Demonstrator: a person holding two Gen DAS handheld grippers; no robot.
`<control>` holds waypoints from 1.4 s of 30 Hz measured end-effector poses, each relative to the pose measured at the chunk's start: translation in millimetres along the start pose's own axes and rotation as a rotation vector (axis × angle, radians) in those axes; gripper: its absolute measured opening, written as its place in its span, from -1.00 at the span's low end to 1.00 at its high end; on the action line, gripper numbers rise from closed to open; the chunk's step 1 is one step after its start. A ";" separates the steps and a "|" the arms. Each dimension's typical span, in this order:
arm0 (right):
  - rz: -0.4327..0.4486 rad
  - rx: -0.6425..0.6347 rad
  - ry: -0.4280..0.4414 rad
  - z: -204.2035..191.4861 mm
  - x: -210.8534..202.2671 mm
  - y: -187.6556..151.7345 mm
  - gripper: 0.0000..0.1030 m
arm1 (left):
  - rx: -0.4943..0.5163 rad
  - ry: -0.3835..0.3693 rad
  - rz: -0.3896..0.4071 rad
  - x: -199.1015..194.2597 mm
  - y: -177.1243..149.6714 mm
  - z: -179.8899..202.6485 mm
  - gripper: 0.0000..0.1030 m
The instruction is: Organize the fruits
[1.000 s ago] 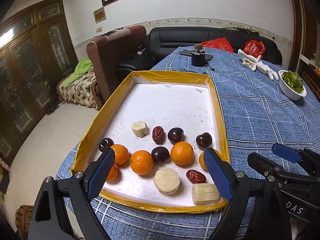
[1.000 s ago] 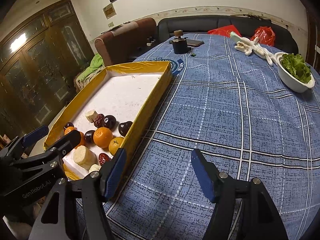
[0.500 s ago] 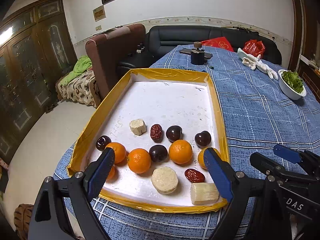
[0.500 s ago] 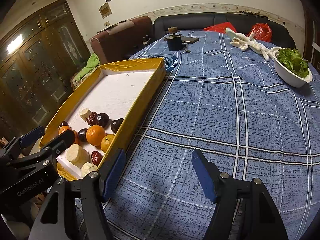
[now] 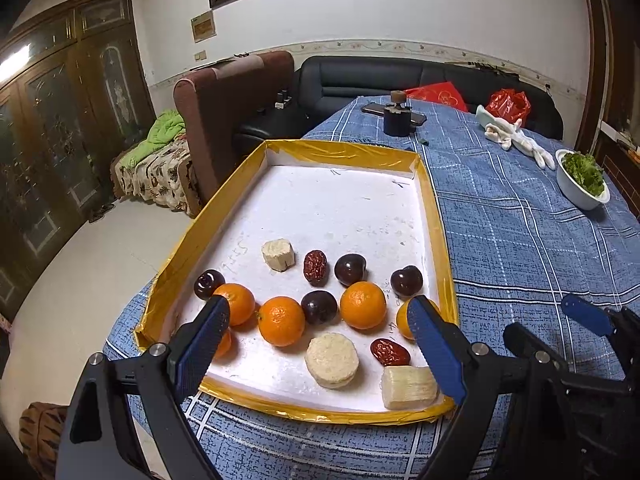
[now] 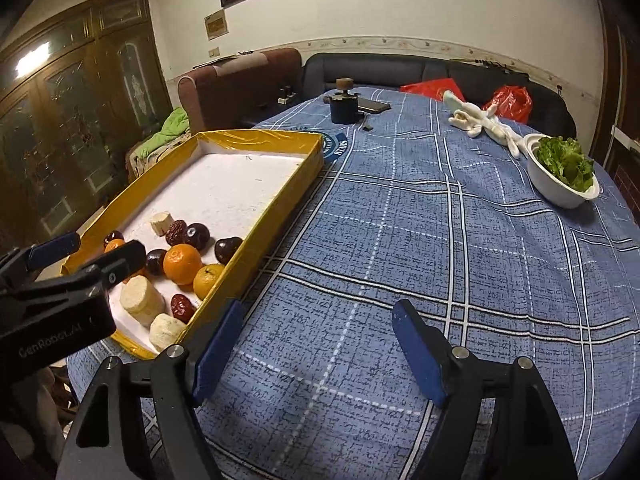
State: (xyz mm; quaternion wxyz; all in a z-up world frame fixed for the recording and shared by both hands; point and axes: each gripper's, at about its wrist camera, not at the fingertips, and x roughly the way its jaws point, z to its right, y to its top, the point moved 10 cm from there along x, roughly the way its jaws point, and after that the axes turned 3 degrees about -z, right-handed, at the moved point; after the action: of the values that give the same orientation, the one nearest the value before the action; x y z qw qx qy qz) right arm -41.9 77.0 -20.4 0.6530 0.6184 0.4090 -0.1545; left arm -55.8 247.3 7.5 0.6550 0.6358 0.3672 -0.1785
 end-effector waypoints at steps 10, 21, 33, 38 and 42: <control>0.027 0.007 -0.011 -4.6 -8.0 -1.4 0.60 | -0.049 0.053 0.114 -26.2 8.9 -19.8 0.75; 0.082 -0.043 0.001 -25.4 -29.0 -3.1 0.64 | -0.125 0.204 0.312 -85.0 13.4 -46.8 1.00; 0.132 -0.066 0.003 -35.4 -53.3 -8.5 0.76 | -0.124 0.092 0.217 -80.5 0.7 -33.9 1.00; 0.135 -0.072 0.008 -39.1 -57.3 -12.0 0.76 | -0.118 0.093 0.194 -78.1 -4.4 -31.7 1.00; 0.135 -0.076 0.013 -41.7 -58.5 -13.4 0.78 | -0.111 0.073 0.178 -74.8 -6.7 -26.3 1.00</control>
State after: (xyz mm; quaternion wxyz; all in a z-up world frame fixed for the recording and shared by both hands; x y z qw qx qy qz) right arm -101.9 95.7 17.0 0.6822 0.6205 0.3760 -0.0906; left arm -117.0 254.3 57.8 0.6885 0.6347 0.3425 -0.0757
